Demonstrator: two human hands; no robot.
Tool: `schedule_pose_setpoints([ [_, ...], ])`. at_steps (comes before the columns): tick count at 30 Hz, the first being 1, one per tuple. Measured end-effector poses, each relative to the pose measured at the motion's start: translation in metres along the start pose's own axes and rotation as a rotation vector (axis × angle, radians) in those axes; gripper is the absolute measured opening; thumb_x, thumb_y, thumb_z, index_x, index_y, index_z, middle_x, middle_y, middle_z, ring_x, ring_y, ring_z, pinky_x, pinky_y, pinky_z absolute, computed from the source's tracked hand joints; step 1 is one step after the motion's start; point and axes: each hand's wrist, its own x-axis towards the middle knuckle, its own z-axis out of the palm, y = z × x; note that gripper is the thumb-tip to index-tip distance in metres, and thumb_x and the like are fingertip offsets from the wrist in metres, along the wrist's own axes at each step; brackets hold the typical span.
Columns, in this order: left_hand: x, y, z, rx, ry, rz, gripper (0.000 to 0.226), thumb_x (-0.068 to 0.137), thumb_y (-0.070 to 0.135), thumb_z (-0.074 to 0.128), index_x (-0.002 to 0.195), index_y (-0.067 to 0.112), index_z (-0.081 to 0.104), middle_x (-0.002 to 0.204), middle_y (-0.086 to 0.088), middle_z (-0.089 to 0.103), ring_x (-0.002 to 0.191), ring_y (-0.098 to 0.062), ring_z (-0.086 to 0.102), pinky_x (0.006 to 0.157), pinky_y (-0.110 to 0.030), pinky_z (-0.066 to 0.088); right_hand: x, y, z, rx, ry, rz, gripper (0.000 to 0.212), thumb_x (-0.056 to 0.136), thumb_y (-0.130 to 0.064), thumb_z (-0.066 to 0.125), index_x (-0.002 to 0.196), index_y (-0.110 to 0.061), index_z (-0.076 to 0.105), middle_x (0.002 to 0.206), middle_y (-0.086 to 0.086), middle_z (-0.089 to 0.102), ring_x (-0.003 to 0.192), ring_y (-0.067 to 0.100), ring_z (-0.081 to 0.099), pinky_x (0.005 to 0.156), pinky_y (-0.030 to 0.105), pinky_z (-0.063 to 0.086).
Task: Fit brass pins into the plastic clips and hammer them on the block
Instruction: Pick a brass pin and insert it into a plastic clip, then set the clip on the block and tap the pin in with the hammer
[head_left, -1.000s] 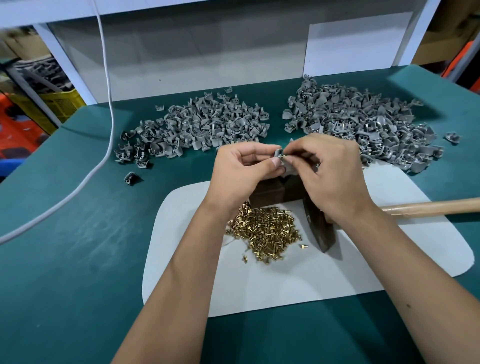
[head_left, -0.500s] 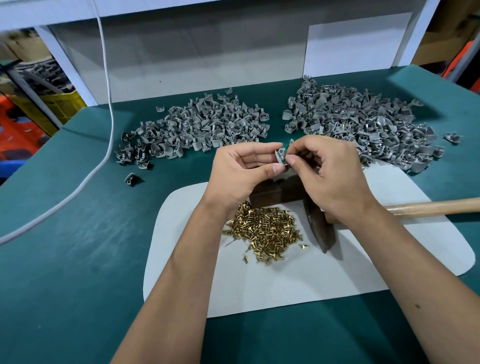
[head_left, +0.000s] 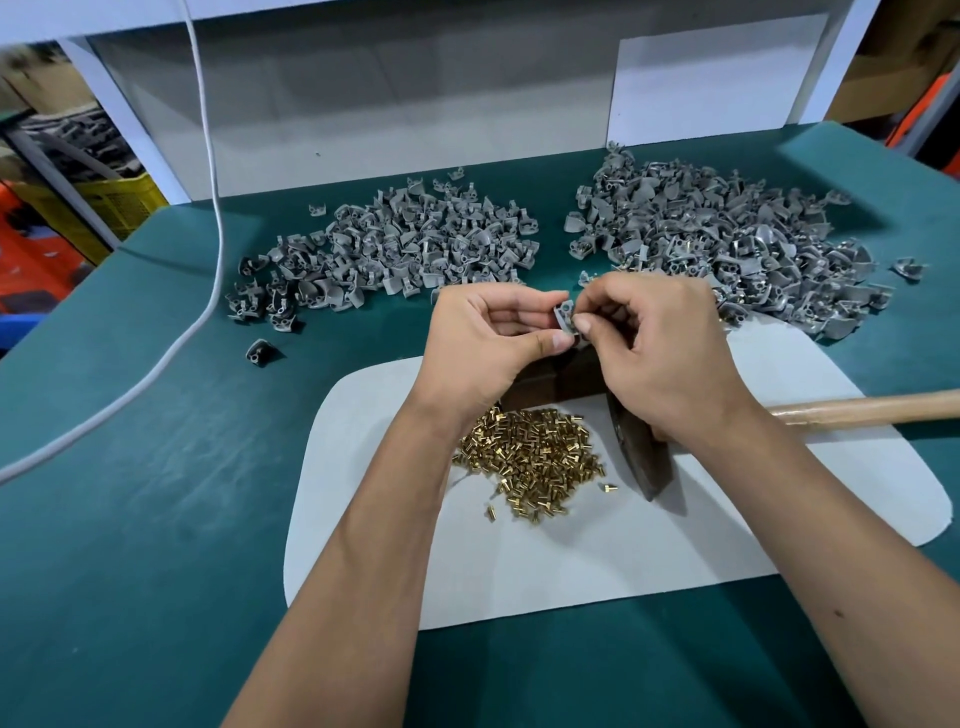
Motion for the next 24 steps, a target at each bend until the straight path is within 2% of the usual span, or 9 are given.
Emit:
schedule_pose_setpoints([
  [7, -0.001, 0.003, 0.003, 0.106, -0.004, 0.038, 0.035, 0.073, -0.016, 0.081, 0.101, 0.006, 0.076, 0.085, -0.008, 0.076, 0.082, -0.015, 0.073, 0.082, -0.026, 0.060, 0.002, 0.004, 0.000, -0.011, -0.027, 0.027, 0.007, 0.086, -0.005, 0.071, 0.088, -0.011, 0.074, 0.077, -0.003, 0.069, 0.071, 0.011, 0.062, 0.071, 0.021, 0.051],
  [10, -0.001, 0.005, 0.002, 0.068, 0.004, 0.031, 0.025, 0.079, -0.008, 0.081, 0.096, 0.011, 0.078, 0.089, -0.012, 0.078, 0.086, -0.023, 0.074, 0.088, -0.037, 0.061, 0.004, 0.004, -0.007, 0.006, -0.052, 0.030, 0.007, 0.087, -0.007, 0.072, 0.089, -0.013, 0.076, 0.077, -0.006, 0.069, 0.071, 0.004, 0.063, 0.069, 0.012, 0.048],
  [12, -0.001, 0.004, 0.003, 0.127, 0.021, 0.051, 0.022, 0.081, -0.005, 0.080, 0.093, 0.013, 0.079, 0.090, -0.011, 0.078, 0.087, -0.022, 0.075, 0.089, -0.038, 0.061, 0.007, 0.004, -0.016, 0.021, -0.113, 0.054, 0.006, 0.089, -0.013, 0.074, 0.092, -0.016, 0.078, 0.078, -0.009, 0.070, 0.074, -0.001, 0.064, 0.070, 0.007, 0.047],
  [15, -0.002, 0.003, 0.004, 0.369, 0.021, 0.094, 0.016, 0.082, 0.000, 0.081, 0.090, 0.014, 0.080, 0.095, -0.003, 0.078, 0.094, -0.013, 0.074, 0.093, -0.029, 0.057, 0.012, 0.010, -0.040, -0.029, -0.282, 0.111, 0.006, 0.091, -0.025, 0.075, 0.087, -0.023, 0.078, 0.072, -0.013, 0.071, 0.070, -0.002, 0.065, 0.065, 0.010, 0.048],
  [18, 0.000, 0.002, -0.003, 0.536, 0.051, 0.103, 0.012, 0.078, 0.008, 0.086, 0.082, 0.019, 0.080, 0.109, 0.003, 0.075, 0.109, 0.001, 0.065, 0.101, -0.016, 0.044, 0.012, 0.018, -0.067, -0.113, -0.635, 0.181, 0.013, 0.086, -0.024, 0.080, 0.075, -0.029, 0.077, 0.066, -0.018, 0.071, 0.063, -0.006, 0.065, 0.059, 0.007, 0.046],
  [20, 0.001, 0.001, -0.007, 0.542, 0.067, 0.039, 0.013, 0.078, 0.010, 0.087, 0.079, 0.021, 0.080, 0.116, 0.003, 0.073, 0.112, 0.002, 0.063, 0.100, -0.011, 0.040, 0.007, 0.019, -0.074, -0.161, -0.820, 0.212, 0.010, 0.079, -0.028, 0.085, 0.076, -0.033, 0.076, 0.070, -0.022, 0.072, 0.065, -0.007, 0.066, 0.061, 0.011, 0.048],
  [21, 0.001, 0.001, -0.007, 0.518, 0.063, 0.002, 0.013, 0.078, 0.009, 0.087, 0.079, 0.021, 0.080, 0.117, 0.002, 0.073, 0.112, 0.002, 0.063, 0.101, -0.013, 0.041, 0.003, 0.019, -0.074, -0.208, -0.862, 0.205, 0.012, 0.076, -0.032, 0.087, 0.079, -0.035, 0.076, 0.072, -0.023, 0.071, 0.067, -0.006, 0.065, 0.063, 0.013, 0.049],
  [24, 0.000, -0.001, -0.006, 0.460, 0.046, -0.060, 0.012, 0.079, 0.008, 0.086, 0.083, 0.018, 0.081, 0.118, 0.000, 0.073, 0.112, -0.001, 0.066, 0.107, -0.030, 0.048, -0.003, 0.016, -0.065, -0.318, -0.879, 0.188, 0.022, 0.071, -0.036, 0.090, 0.083, -0.033, 0.072, 0.074, -0.017, 0.069, 0.069, -0.001, 0.062, 0.064, 0.020, 0.050],
])
